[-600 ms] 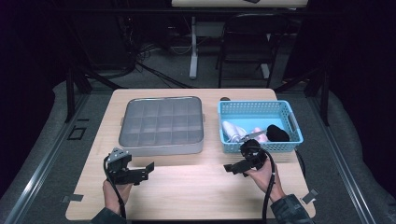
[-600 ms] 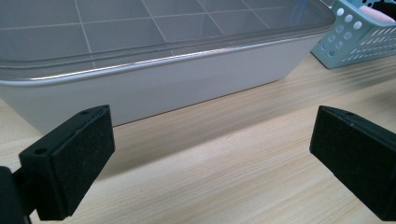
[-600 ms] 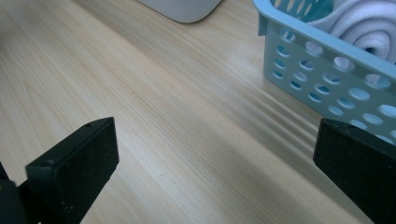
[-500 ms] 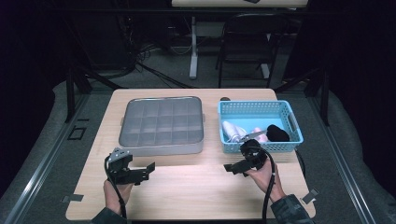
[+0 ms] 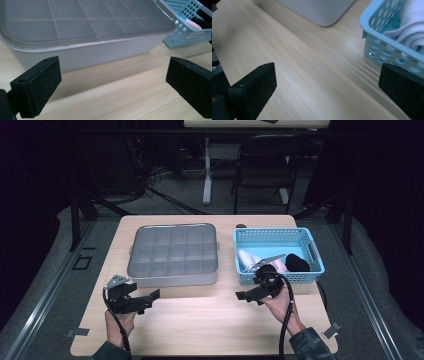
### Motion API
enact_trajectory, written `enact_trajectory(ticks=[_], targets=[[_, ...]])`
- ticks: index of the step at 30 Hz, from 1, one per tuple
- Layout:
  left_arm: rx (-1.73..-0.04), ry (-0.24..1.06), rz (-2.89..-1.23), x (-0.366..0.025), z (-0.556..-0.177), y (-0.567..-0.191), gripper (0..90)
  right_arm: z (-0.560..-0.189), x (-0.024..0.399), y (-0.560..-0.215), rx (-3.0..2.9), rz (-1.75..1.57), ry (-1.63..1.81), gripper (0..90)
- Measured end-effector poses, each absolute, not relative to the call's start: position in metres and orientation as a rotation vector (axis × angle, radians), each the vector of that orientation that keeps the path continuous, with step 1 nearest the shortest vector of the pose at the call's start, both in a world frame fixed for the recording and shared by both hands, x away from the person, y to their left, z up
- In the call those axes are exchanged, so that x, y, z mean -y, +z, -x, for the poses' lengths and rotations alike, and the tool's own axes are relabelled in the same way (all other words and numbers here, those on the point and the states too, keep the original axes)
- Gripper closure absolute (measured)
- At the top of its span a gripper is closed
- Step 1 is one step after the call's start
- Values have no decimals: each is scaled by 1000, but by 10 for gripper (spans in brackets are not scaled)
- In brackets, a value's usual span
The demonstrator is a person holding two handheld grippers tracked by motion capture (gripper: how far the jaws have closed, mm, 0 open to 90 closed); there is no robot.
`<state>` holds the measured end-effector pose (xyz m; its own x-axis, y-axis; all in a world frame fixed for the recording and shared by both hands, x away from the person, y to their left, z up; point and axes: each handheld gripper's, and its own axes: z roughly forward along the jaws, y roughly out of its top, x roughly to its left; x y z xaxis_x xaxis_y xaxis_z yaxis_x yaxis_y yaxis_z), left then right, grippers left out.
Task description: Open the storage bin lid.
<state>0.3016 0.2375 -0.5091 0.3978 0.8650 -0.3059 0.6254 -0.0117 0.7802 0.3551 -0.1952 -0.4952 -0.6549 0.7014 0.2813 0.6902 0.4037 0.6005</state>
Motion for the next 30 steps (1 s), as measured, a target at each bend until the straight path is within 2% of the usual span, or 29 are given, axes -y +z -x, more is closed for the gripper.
enact_trajectory(ticks=[15,30], targets=[[-1336,315,-1687,-271,-339,-482,1,-379,176,-468,-2598,-1256,1155,20],[-1413,270,-1663,-300,-388,-478,4,-431,148,-458,-2589,-1303,1206,77]])
